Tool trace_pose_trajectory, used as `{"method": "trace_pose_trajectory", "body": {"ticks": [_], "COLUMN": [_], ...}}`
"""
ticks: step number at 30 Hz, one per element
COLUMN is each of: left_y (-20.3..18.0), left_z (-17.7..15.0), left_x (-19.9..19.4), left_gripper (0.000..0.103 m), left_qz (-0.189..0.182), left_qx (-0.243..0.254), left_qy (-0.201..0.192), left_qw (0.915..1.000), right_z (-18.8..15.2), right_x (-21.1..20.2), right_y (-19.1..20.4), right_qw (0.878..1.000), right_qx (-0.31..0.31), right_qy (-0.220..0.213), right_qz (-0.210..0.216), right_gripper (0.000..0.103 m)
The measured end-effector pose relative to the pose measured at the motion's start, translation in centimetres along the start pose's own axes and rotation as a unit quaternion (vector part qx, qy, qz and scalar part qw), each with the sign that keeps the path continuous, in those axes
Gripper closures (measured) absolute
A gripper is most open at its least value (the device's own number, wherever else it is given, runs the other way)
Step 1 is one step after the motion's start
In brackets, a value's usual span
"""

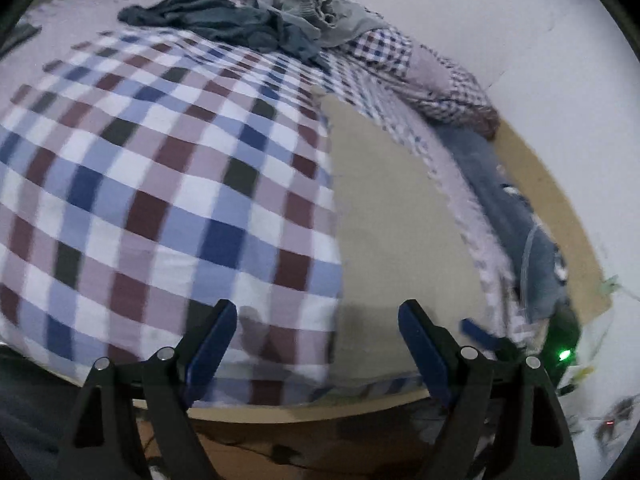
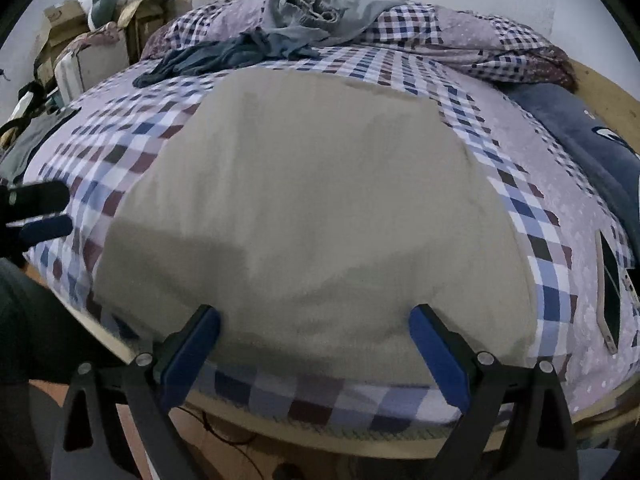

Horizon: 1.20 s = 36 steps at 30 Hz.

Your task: Fold clothes

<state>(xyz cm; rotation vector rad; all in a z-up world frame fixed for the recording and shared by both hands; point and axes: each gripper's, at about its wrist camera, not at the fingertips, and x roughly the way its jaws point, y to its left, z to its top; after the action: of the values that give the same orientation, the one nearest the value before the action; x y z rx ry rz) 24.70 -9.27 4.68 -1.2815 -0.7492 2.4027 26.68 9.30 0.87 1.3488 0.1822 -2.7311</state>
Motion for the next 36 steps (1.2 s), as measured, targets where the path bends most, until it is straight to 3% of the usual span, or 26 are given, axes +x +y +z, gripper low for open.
{"method": "trace_pose_trajectory", "body": {"ticks": [3, 8, 17, 25, 30, 35, 36], "left_y": [-1.2, -3.0, -3.1, -2.4, -1.6, -0.6, -0.5], "left_z": [0.0, -0.2, -0.9, -1.3, -1.2, -1.1, -1.0], "left_x": [0.7, 1.5, 3.5, 5.0, 5.5, 5.5, 5.4], "left_gripper": [0.017, 0.017, 0.017, 0.017, 0.036, 0.044, 0.05], "left_qz": [-0.018, -0.005, -0.012, -0.06, -0.112, -0.159, -0.166], "left_qx": [0.018, 0.066, 0.05, 0.01, -0.035, -0.086, -0.091], "left_qy": [0.009, 0.017, 0.066, 0.107, 0.124, 0.127, 0.125], "left_qw": [0.9996, 0.9977, 0.9965, 0.9924, 0.9854, 0.9752, 0.9739], "right_z": [-0.3, -0.2, 0.2, 0.5, 0.6, 0.8, 0.9], "right_x": [-1.2, -2.6, -3.4, -3.7, -4.1, -4.8, -4.9], "right_y": [-0.7, -2.8, -6.2, -6.2, -5.7, -4.6, -4.3], "right_qw": [1.0, 0.998, 0.989, 0.989, 0.99, 0.991, 0.991], "right_qx": [0.007, 0.05, 0.135, 0.134, 0.122, 0.099, 0.091], "right_qy": [-0.017, -0.043, -0.056, -0.062, -0.072, -0.089, -0.092], "right_qz": [-0.002, -0.02, -0.008, 0.004, 0.008, 0.015, 0.018], "right_gripper": [0.005, 0.005, 0.004, 0.004, 0.004, 0.004, 0.004]}}
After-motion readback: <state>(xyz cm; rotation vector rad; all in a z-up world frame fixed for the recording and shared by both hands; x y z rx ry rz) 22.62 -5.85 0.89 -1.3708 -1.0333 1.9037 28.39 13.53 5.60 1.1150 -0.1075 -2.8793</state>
